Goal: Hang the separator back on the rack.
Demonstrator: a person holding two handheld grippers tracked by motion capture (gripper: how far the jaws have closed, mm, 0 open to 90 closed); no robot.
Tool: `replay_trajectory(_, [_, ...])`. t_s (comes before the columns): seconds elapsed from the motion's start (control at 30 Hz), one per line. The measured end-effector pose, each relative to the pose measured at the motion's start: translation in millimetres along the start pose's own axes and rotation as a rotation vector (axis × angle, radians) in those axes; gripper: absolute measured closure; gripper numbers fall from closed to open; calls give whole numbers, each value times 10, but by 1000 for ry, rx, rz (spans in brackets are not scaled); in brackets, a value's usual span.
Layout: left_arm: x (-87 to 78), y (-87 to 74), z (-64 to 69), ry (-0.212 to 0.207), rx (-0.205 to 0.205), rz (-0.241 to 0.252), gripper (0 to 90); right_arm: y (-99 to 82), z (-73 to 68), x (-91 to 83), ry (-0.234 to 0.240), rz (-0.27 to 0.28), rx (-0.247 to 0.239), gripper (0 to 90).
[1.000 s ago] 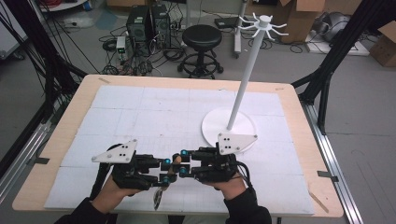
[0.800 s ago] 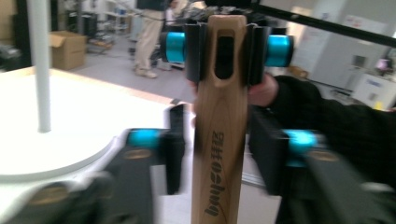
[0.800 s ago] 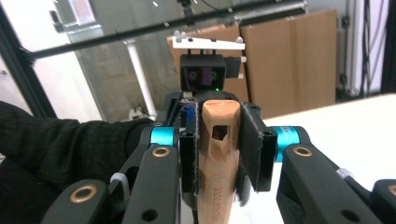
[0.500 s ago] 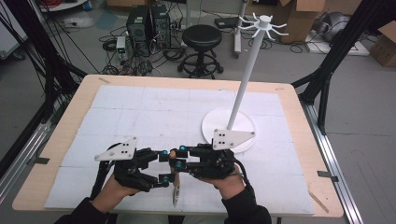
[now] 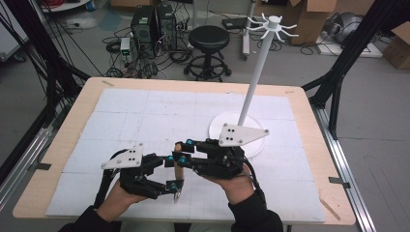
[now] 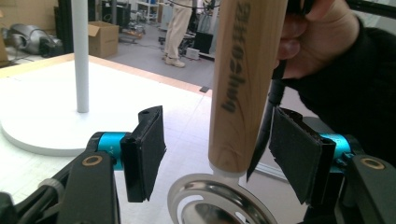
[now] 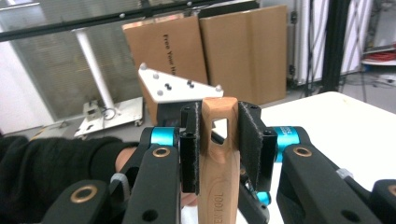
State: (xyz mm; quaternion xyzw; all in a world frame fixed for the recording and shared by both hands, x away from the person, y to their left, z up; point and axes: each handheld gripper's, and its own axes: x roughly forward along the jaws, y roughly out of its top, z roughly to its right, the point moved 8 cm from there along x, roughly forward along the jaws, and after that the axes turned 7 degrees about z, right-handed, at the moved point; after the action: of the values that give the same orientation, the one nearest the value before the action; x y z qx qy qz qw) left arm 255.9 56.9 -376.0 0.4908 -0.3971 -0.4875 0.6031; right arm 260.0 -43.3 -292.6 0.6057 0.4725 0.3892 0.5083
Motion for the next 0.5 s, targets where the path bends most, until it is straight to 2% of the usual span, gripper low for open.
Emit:
replay_trajectory(0.1, [-6,4,-2,14,4,-2,386,6,23,-2,-42,3,2,707])
replay_trajectory(0.17, [-12,0,-8,24,11,-9,432,-6,47,-7,-64,11,17,707])
replay_trajectory(0.37, [-8,-21,-11,29,13,-29,555,-60,79,-11,-81,24,58,707])
replay_trajectory(0.5, [-10,-41,-4,29,30,-49,695,-62,78,-11,-86,27,66,707])
